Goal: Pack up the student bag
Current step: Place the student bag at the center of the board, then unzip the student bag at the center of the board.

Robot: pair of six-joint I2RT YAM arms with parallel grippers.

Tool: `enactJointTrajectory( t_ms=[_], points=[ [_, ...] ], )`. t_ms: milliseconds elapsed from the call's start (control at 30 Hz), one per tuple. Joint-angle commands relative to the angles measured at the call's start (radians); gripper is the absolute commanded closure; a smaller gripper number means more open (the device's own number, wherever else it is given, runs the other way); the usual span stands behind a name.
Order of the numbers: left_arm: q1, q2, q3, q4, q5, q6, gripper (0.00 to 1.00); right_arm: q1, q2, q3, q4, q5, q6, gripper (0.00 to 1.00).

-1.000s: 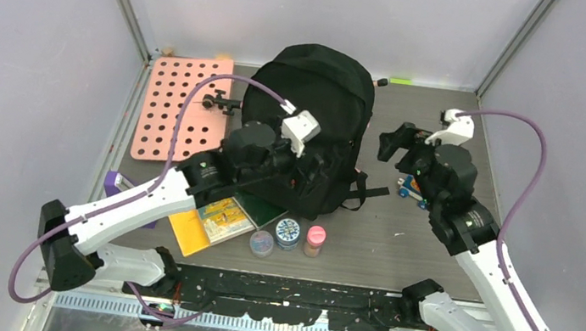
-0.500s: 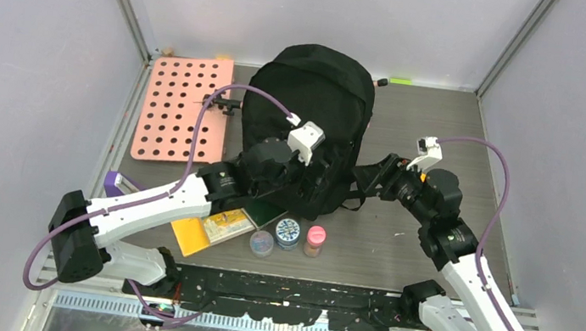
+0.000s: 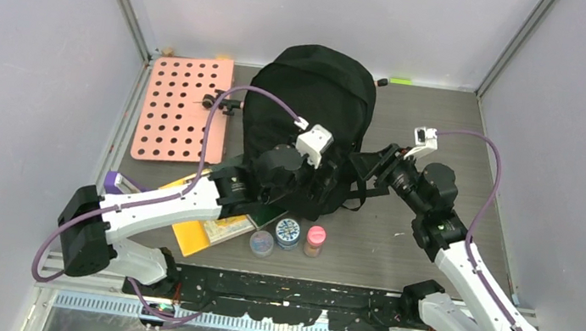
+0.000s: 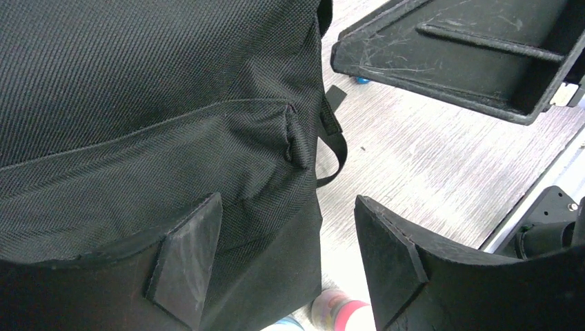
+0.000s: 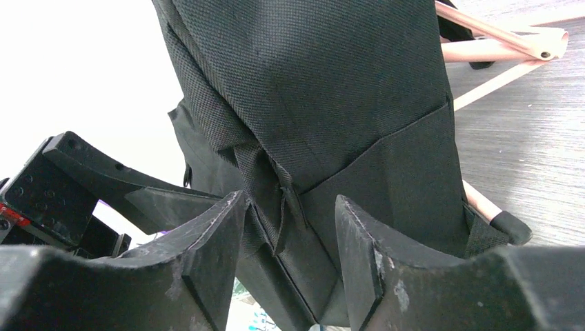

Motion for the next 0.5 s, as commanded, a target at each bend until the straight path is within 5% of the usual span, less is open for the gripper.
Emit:
enactJointTrajectory(
  t_ms=[0,467],
  points=[
    [-0.023,0.023,0.064,0.07,-0.068,0.038,0.28,-0.005,0.012,-0.006,0.103,0.007,0.001,0.46],
    [-0.068,0.084,0.125,0.079,-0.221,0.096,0.32,-0.003,0.05,-0.028,0.116,-0.014,-0.008,0.58]
  ],
)
